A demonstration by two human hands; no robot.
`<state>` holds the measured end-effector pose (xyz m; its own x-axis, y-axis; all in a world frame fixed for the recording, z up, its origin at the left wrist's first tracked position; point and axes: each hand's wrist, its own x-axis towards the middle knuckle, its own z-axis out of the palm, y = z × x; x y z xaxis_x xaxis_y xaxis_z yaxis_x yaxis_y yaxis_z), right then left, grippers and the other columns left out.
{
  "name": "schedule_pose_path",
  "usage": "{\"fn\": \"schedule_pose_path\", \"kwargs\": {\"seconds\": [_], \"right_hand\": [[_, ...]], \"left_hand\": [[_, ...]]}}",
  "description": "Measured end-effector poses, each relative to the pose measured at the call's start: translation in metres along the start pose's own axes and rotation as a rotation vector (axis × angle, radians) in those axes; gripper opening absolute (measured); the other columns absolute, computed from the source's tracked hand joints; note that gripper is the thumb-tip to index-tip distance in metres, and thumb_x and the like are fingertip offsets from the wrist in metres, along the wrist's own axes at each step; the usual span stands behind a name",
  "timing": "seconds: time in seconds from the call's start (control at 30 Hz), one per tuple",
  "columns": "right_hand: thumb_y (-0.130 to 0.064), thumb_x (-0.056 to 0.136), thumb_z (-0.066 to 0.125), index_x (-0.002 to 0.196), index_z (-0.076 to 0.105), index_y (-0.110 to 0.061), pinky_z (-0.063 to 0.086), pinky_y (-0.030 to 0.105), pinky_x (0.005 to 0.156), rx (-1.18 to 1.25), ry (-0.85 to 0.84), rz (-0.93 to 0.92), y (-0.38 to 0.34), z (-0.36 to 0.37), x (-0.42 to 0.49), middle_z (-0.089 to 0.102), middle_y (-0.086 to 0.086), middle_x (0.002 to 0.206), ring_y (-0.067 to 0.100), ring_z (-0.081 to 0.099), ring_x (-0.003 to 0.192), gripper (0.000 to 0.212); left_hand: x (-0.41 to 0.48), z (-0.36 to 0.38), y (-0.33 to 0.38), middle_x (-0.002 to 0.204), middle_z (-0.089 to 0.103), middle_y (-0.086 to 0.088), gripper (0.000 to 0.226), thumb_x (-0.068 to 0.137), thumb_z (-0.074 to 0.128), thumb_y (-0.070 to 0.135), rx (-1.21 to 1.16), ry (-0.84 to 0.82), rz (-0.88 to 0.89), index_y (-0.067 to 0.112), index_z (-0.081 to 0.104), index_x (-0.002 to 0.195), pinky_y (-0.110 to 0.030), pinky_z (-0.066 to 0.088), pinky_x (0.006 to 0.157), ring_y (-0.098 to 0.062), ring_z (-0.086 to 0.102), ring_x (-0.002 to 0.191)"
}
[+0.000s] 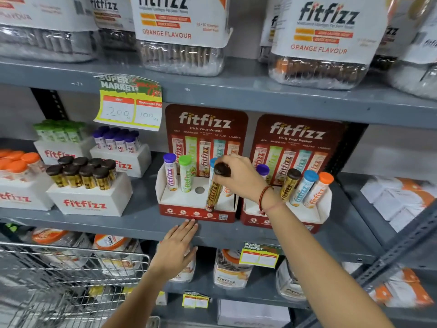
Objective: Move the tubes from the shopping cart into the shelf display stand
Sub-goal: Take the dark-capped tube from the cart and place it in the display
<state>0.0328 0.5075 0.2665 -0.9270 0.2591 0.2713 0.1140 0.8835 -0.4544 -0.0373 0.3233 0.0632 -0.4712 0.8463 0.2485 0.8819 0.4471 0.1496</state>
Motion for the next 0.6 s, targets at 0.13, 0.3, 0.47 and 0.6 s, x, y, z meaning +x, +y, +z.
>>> {"fn": "schedule_pose_path", "kwargs": {"seconds": [0.13,0.3,0.47,0.6], "right_hand": [[-0.014,0.082,0.061,0.11,0.063,-0.006,0.046,0.032,0.088,-0.056,-0.04,-0.066,-0.009,-0.001,0.021,0.065,0.017,0.108,0.03,0.058,0.104,0.029],[-0.008,0.083,0.061,0.105,0.062,-0.002,0.041,0.026,0.074,-0.094,-0.101,-0.073,-0.013,0.004,0.047,0.063,0.02,0.103,0.032,0.06,0.095,0.023],[-0.013,0.087,0.057,0.119,0.054,-0.002,0.044,0.03,0.087,-0.218,-0.198,-0.054,-0.016,0.011,0.071,0.055,0.018,0.121,0.031,0.053,0.111,0.034],[-0.015,0.089,0.057,0.125,0.052,-0.002,0.046,0.035,0.098,-0.275,-0.254,-0.042,-0.017,0.01,0.082,0.054,0.018,0.129,0.031,0.051,0.119,0.039]], "left_hand": [[0.0,0.003,-0.003,0.139,0.047,-0.009,0.057,0.085,0.063,0.031,0.005,-0.001,-0.002,0.009,0.043,0.134,-0.054,0.033,0.103,-0.025,0.042,0.129],[-0.001,0.009,-0.007,0.141,0.045,-0.008,0.058,0.087,0.059,0.034,0.022,-0.003,-0.002,0.01,0.04,0.136,-0.052,0.028,0.105,-0.023,0.038,0.131],[-0.002,0.013,-0.012,0.146,0.038,-0.007,0.059,0.09,0.053,0.038,0.011,0.008,-0.013,0.01,0.035,0.139,-0.049,0.018,0.11,-0.023,0.031,0.135],[-0.002,0.014,-0.012,0.151,0.024,-0.003,0.059,0.094,0.043,0.042,-0.008,0.008,-0.008,0.013,0.024,0.142,-0.042,0.002,0.112,-0.019,0.02,0.14]]}}
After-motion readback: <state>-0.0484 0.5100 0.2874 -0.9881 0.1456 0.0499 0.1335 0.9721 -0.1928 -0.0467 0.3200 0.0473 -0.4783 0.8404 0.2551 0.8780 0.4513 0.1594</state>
